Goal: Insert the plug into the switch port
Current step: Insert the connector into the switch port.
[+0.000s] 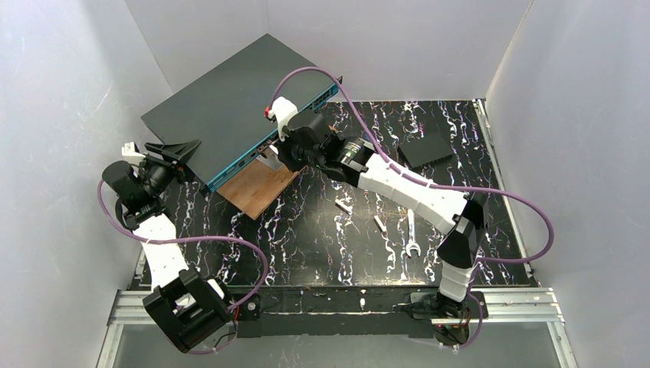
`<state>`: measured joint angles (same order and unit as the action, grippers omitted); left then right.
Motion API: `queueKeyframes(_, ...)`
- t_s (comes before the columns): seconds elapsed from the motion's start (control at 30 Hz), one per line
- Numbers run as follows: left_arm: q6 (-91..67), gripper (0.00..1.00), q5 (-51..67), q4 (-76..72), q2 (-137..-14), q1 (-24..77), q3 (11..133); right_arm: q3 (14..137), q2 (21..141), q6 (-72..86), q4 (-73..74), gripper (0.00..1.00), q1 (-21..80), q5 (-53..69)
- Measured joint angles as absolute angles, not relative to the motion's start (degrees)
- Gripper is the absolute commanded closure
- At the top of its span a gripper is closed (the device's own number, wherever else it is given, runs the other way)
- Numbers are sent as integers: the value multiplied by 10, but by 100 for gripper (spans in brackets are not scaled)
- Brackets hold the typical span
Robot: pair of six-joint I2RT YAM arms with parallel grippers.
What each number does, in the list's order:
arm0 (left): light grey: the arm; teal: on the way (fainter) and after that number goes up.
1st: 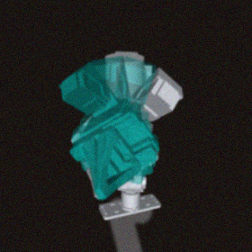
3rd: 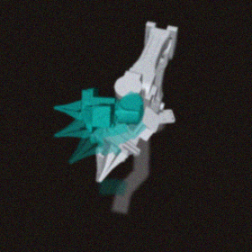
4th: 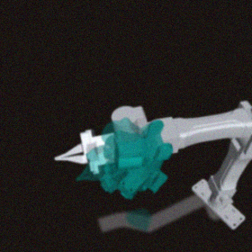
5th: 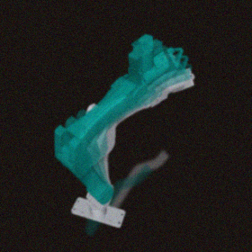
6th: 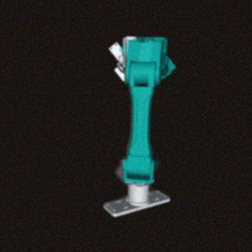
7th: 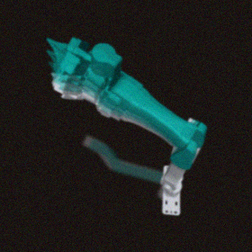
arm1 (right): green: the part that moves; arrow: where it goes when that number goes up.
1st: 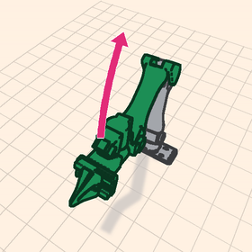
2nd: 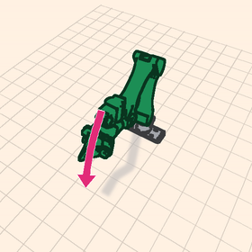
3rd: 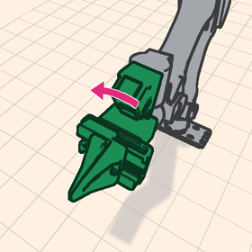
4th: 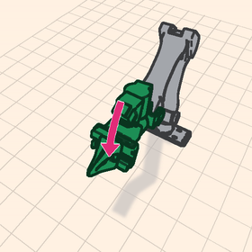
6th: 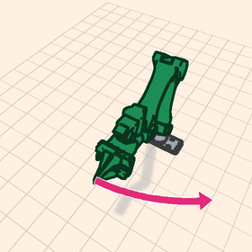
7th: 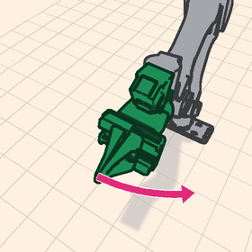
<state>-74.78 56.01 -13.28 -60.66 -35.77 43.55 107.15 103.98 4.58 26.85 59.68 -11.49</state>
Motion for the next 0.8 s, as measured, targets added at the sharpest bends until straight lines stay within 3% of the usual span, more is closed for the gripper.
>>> queueKeyframes(0.8, -751, 100, 559, -132, -607, -358, 435, 1193, 1091, 45, 372, 99, 601, -110)
